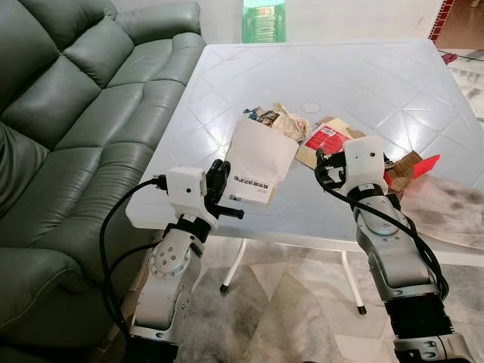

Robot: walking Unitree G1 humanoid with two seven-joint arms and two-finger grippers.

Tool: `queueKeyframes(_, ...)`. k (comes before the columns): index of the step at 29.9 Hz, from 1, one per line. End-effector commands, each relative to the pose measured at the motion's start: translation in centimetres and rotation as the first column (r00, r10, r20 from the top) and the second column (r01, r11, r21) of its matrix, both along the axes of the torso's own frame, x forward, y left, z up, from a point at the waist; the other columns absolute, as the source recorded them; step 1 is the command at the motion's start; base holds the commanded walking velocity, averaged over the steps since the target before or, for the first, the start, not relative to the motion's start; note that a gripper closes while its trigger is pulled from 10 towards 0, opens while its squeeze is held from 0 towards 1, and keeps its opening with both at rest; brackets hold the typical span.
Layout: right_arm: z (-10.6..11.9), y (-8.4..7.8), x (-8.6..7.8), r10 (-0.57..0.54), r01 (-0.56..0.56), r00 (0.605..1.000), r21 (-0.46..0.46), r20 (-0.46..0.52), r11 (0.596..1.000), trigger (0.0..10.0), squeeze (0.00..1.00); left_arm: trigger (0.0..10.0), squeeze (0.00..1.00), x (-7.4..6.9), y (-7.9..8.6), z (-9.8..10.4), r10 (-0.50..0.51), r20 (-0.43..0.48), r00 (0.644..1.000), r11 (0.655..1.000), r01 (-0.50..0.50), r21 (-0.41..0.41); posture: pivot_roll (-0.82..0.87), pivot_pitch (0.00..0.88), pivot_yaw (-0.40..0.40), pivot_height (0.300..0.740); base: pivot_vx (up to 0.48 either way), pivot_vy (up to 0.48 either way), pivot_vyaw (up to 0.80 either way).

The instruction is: Picking trash to rubbish bin

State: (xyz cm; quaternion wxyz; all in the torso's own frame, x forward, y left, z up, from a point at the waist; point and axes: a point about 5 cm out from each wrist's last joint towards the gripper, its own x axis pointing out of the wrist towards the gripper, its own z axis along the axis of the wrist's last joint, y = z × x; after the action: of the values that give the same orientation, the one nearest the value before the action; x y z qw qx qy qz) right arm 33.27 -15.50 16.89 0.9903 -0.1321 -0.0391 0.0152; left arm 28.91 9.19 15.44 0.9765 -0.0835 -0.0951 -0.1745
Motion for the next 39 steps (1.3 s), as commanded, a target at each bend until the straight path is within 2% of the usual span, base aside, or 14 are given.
queueKeyframes(1,0.8,0.7,0.0,0.035,-0.035,0.999,-0.011,0.036,0.999,10.0,0.0,0.0,0.0,0.1,0.1,0.1,0.015,0.001,1.0,1.0,-0.015,0.012,-0.05,0.071,0.061,0.74,0.0,-0.442,0.0)
queueKeyframes(24,1.2,0.8,-0.2,0.084,-0.081,0.995,-0.042,0.05,0.996,10.0,0.0,0.0,0.0,0.3,0.1,-0.1,0.039,0.0,0.999,0.999,-0.039,0.02,-0.06,0.077,0.053,0.74,0.0,-0.462,0.0)
queueKeyframes(29,1.6,0.5,0.0,0.106,-0.102,0.993,-0.067,0.058,0.992,10.0,0.0,0.0,0.0,0.3,0.2,-0.2,0.05,0.0,0.999,0.999,-0.05,0.021,-0.06,0.08,0.051,0.74,0.0,-0.21,0.0)
queueKeyframes(31,1.7,0.3,0.1,0.119,-0.114,0.991,-0.085,0.055,0.99,10.0,0.0,0.0,0.0,0.4,0.4,-0.2,0.069,0.003,0.998,0.997,-0.069,0.024,-0.06,0.082,0.048,0.74,0.0,0.0,0.0)
queueKeyframes(34,1.7,0.2,0.2,0.141,-0.136,0.989,-0.093,0.047,0.986,10.0,0.0,0.5,0.0,0.4,0.7,-0.2,0.098,0.004,0.995,0.995,-0.098,0.025,-0.06,0.084,0.046,0.74,0.0,0.0,0.0)
queueKeyframes(39,1.8,0.1,0.2,0.19,-0.186,0.981,-0.095,0.036,0.978,10.0,0.0,0.9,0.0,0.7,2.3,0.0,0.231,0.025,0.973,0.971,-0.232,0.054,-0.07,0.087,0.041,0.74,0.0,0.0,0.0)
